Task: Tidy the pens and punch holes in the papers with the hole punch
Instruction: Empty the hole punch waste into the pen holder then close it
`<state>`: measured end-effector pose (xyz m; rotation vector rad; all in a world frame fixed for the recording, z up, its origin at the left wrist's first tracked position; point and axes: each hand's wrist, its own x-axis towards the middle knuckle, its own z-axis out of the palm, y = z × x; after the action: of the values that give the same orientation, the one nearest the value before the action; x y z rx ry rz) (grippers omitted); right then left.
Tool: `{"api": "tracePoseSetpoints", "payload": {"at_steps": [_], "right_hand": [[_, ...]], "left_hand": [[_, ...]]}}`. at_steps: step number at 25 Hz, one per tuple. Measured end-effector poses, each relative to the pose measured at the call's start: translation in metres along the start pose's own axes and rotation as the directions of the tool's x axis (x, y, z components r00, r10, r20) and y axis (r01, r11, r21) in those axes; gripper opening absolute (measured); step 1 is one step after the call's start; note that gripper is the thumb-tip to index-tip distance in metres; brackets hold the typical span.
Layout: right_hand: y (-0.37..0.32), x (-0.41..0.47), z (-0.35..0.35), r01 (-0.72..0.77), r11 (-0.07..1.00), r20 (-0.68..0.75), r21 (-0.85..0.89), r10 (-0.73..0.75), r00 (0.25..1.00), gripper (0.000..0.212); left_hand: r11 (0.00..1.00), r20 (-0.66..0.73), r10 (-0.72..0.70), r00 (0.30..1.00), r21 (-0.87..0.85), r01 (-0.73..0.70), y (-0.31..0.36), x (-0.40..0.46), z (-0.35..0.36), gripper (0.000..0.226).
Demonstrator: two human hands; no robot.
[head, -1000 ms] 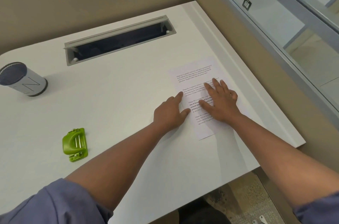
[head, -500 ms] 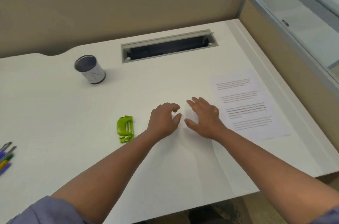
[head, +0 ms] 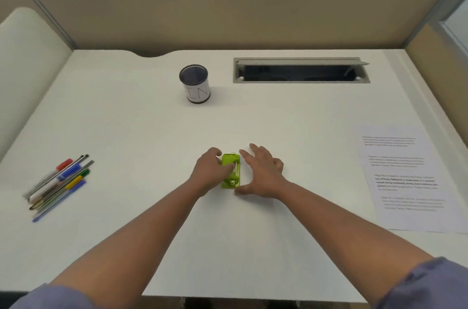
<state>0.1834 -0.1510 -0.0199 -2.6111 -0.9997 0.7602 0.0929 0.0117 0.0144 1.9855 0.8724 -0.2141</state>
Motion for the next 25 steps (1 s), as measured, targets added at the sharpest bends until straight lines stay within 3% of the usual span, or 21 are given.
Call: {"api": "tracePoseSetpoints", "payload": {"at_steps": [8, 12, 19, 25], "right_hand": [[-0.008, 0.013, 0.003, -0.035, 0.999, 0.016, -0.014, 0.035, 0.999, 0.118], [-0.013, 0.011, 0.0, -0.056, 0.998, 0.032, 0.011, 0.055, 0.998, 0.117], [-0.013, 0.012, -0.001, -0.059, 0.998, 0.037, 0.007, 0.058, 0.998, 0.117], [-0.009, 0.011, 0.002, -0.054, 0.998, 0.029, 0.041, 0.053, 0.998, 0.118]], "left_hand": [[0.979, 0.12, -0.126, 0.985, -0.144, 0.143, -0.005, 0.02, -0.009, 0.037], [0.962, 0.189, -0.17, 0.967, -0.179, 0.204, 0.0, 0.022, -0.012, 0.055], [0.973, 0.124, -0.226, 0.966, 0.066, 0.22, 0.01, 0.031, -0.011, 0.048], [0.979, 0.046, -0.177, 0.983, -0.092, 0.18, 0.006, 0.022, -0.004, 0.043]]}}
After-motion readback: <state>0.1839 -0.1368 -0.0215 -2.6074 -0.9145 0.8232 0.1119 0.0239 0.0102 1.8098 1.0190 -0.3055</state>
